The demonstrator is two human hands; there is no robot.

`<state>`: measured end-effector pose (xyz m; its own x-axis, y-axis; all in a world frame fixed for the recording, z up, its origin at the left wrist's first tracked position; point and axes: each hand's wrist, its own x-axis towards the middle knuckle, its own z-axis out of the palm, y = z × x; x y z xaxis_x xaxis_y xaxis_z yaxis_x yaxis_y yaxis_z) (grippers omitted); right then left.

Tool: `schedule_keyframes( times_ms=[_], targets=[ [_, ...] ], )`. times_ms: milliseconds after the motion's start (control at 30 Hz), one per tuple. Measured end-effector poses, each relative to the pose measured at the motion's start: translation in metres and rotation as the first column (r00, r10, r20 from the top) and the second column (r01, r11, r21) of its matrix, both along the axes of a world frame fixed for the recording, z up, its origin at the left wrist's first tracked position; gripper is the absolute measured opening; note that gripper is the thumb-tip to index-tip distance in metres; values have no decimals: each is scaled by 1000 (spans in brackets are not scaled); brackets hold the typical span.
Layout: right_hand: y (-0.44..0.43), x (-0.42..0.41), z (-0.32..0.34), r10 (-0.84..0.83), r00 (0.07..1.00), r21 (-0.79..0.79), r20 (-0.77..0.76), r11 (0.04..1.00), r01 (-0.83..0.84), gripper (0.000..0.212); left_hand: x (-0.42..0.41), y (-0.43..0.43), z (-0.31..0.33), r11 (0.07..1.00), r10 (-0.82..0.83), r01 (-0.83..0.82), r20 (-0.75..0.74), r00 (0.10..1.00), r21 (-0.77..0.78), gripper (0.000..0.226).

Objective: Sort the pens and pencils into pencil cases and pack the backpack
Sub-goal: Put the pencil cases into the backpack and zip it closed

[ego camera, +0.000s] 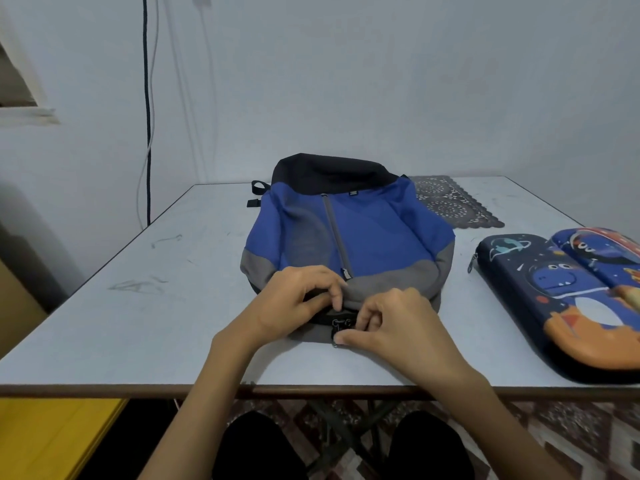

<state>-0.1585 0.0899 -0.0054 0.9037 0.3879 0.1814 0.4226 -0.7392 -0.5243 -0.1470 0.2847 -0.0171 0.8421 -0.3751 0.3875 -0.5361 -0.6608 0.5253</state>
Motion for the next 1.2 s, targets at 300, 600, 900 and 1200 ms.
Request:
schedule_keyframes(
  times_ms=[300, 600, 900, 1200],
  targets=[
    [4, -12, -8, -49, 983, -97, 174, 993, 67, 17, -4, -1, 3, 1000, 6, -7, -148, 989, -6, 26],
    [-16, -1, -14, 26, 999, 132, 38, 991, -31, 21, -9, 1, 0, 999, -30, 26, -205, 978, -20, 17],
    [-70, 50, -18, -234, 971, 181, 48, 958, 222, 21, -12, -3, -2, 999, -41, 39, -200, 979, -17, 13],
    [-81, 140, -18, -413, 879, 49, 238, 909, 414, 25, -18, 5, -4, 998, -62, 60, -187, 980, -13, 14]
  ],
)
